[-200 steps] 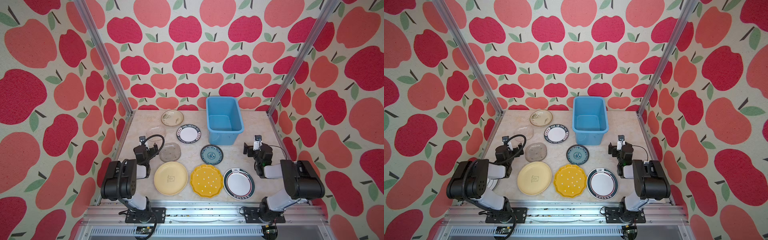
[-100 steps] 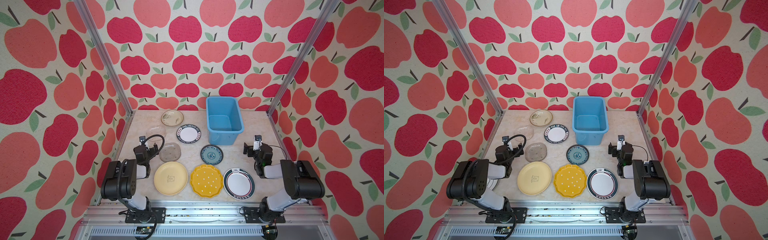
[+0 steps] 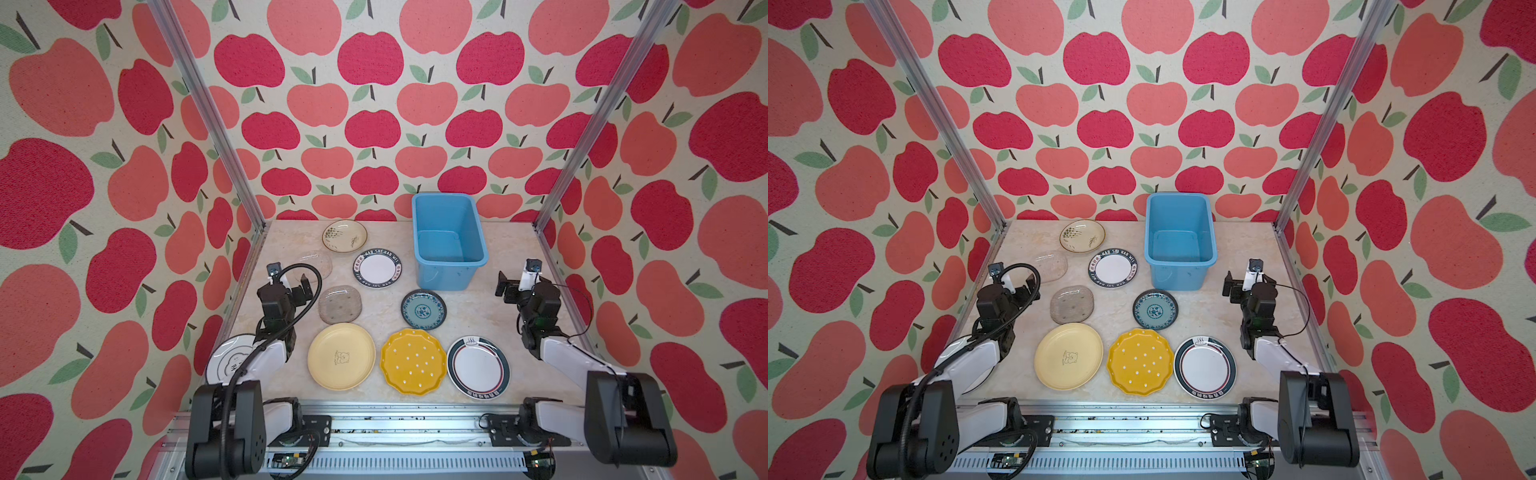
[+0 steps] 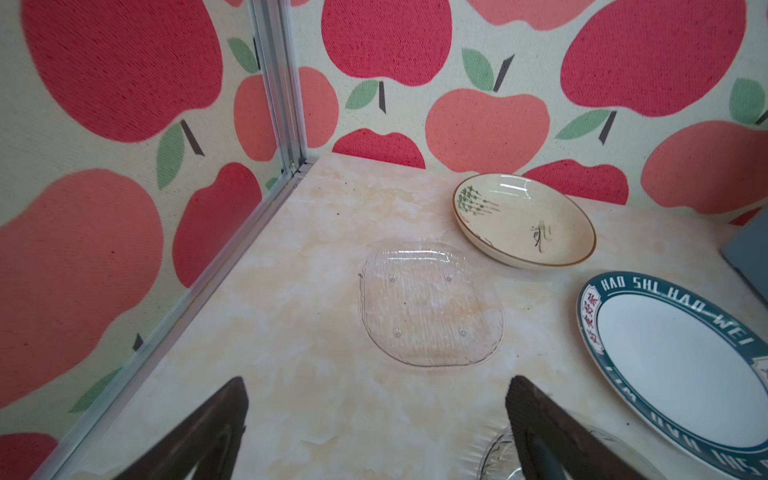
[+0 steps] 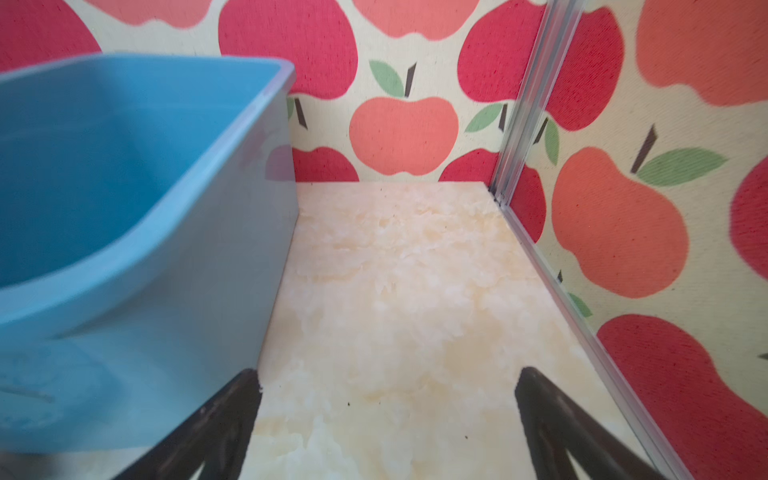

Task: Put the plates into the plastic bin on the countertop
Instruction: 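Move the right gripper toward the cream bear plate while the left arm lifts, then grasp the cream bear plate rim with the right gripper and lift it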

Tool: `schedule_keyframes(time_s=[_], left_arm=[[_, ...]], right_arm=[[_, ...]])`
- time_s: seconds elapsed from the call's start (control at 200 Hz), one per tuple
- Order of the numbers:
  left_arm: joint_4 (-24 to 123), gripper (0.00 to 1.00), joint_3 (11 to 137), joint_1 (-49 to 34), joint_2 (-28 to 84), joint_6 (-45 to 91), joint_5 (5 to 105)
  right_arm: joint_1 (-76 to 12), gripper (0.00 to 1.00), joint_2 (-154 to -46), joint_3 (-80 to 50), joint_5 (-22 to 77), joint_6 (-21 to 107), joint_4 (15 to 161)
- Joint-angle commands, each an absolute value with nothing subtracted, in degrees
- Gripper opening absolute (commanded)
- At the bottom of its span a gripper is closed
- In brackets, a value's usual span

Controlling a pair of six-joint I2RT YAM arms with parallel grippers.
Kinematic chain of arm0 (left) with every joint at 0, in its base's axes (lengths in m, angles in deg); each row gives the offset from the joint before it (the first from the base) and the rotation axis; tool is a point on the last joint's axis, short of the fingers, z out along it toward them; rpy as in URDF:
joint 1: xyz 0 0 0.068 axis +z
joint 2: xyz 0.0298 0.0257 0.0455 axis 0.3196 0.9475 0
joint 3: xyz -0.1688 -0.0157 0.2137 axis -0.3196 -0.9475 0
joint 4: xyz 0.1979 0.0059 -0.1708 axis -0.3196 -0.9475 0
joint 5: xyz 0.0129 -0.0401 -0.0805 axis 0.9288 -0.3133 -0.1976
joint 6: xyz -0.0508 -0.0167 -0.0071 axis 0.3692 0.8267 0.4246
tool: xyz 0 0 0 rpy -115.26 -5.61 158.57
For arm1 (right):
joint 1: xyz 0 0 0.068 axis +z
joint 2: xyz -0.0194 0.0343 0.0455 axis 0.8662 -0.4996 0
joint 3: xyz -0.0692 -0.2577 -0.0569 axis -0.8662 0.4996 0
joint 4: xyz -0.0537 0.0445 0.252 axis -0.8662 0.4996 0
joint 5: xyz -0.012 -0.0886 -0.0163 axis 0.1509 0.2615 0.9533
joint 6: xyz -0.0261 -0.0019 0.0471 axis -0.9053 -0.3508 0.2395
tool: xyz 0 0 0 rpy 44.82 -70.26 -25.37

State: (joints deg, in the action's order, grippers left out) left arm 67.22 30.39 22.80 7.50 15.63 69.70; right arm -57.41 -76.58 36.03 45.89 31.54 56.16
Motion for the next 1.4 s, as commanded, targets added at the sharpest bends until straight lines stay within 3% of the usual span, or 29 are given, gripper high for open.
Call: schedule_keyframes(time_s=[0.0, 0.165, 0.365, 0.475, 0.62, 0.78, 0.88, 0.991, 1.176, 1.396], left_arm=[[29.0, 0.99, 40.2, 25.7, -1.4, 34.8, 74.5], [5.3, 0.99, 46.2, 32.1, -8.6, 37.7, 53.0], [-16.0, 1.0, 52.2, 28.9, -16.9, 42.4, 50.6], [-27.4, 1.0, 56.6, 23.0, -14.1, 45.6, 51.8], [-33.6, 0.99, 60.2, 15.2, -11.3, 50.6, 53.5], [-36.9, 0.99, 62.2, 13.7, -8.2, 52.5, 55.8], [-37.8, 0.99, 62.8, 13.7, -7.2, 52.3, 57.0], [-37.9, 0.99, 63.2, 13.7, -7.1, 52.6, 57.5], [-36.4, 0.99, 63.3, 13.7, -7.0, 53.2, 56.5], [-34.6, 0.99, 62.6, 13.7, -6.1, 52.9, 56.2]], right_arm=[[-59.2, 0.99, -66.1, 28.9, 50.9, 54.2, 81.5], [-59.8, 0.99, -56.8, 24.0, 35.5, 54.0, 94.5], [-53.8, 0.89, -56.1, 17.1, 20.4, 59.0, 100.5], [-38.8, 0.88, -59.2, 10.9, 18.4, 57.1, 107.5], [-14.5, 0.88, -66.2, 5.6, 25.6, 55.6, 114.2], [1.0, 0.86, -87.4, -4.5, 30.6, 50.9, 121.9], [2.3, 0.79, -101.3, -13.9, 28.3, 47.4, 128.1], [2.0, 0.78, -110.8, -20.2, 26.2, 44.6, 129.9], [0.4, 0.74, -123.0, -27.3, 20.0, 43.7, 130.9], [-0.7, 0.67, -131.5, -32.3, 19.0, 43.5, 131.1]])
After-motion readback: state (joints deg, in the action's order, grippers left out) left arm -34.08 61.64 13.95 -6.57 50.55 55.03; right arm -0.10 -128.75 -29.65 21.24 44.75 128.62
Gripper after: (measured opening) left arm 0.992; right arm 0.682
